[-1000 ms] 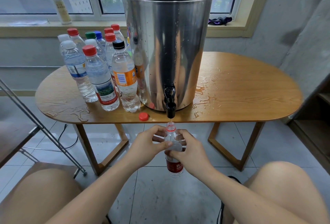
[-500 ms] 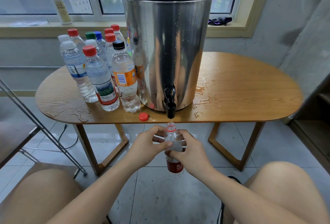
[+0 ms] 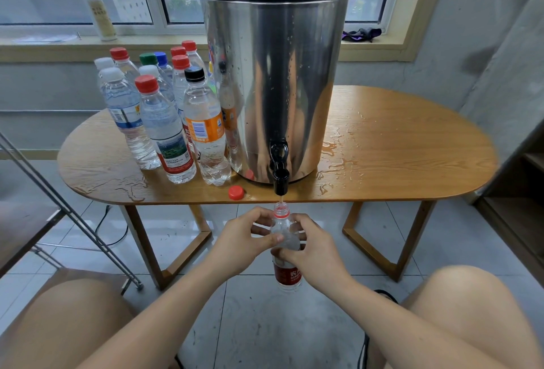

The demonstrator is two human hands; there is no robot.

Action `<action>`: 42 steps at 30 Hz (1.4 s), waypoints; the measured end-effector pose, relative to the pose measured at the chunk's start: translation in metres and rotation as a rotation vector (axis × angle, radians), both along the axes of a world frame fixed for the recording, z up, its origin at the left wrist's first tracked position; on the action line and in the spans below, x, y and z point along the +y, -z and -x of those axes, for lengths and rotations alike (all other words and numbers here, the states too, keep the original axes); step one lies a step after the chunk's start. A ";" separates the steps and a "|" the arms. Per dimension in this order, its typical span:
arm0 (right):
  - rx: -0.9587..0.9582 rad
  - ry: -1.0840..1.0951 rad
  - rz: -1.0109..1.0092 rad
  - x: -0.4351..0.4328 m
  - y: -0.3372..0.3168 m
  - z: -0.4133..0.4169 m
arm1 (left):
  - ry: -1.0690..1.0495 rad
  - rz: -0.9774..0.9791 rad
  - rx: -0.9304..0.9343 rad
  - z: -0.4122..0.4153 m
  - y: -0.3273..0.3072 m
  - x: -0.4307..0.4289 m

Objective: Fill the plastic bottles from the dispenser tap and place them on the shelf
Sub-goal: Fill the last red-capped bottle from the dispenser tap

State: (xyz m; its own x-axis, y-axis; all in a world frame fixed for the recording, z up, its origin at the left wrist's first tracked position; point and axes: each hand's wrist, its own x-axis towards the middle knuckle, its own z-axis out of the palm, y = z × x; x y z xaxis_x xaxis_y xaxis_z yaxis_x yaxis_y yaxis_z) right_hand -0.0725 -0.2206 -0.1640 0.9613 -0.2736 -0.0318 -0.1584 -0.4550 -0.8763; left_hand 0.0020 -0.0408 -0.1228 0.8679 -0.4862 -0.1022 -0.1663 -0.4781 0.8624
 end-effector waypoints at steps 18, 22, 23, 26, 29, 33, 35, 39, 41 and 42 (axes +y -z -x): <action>-0.015 0.005 -0.014 0.000 0.001 0.000 | -0.004 0.017 -0.005 -0.001 0.004 0.002; -0.015 0.003 -0.021 0.000 -0.001 0.001 | -0.005 0.017 -0.005 0.000 0.003 0.002; -0.014 0.003 -0.022 0.000 -0.002 0.001 | -0.005 0.017 -0.004 0.000 0.003 0.002; -0.013 0.004 -0.022 0.001 -0.001 0.001 | -0.005 0.012 -0.002 0.000 0.003 0.001; -0.017 0.005 -0.007 0.001 -0.001 0.001 | -0.002 0.005 -0.005 -0.001 0.002 0.001; -0.015 0.005 -0.007 0.001 -0.001 0.001 | -0.004 -0.001 -0.003 -0.001 0.002 0.000; -0.009 0.004 -0.010 0.001 -0.001 0.001 | -0.003 -0.005 -0.007 -0.001 0.003 0.001; -0.009 0.000 -0.006 0.001 -0.002 0.001 | -0.002 -0.006 -0.007 -0.001 0.003 0.001; -0.014 0.002 -0.012 0.002 -0.002 0.001 | 0.000 -0.004 -0.007 0.000 0.003 0.001; -0.016 0.003 -0.014 0.002 -0.002 0.001 | 0.000 -0.002 -0.005 0.000 0.003 0.001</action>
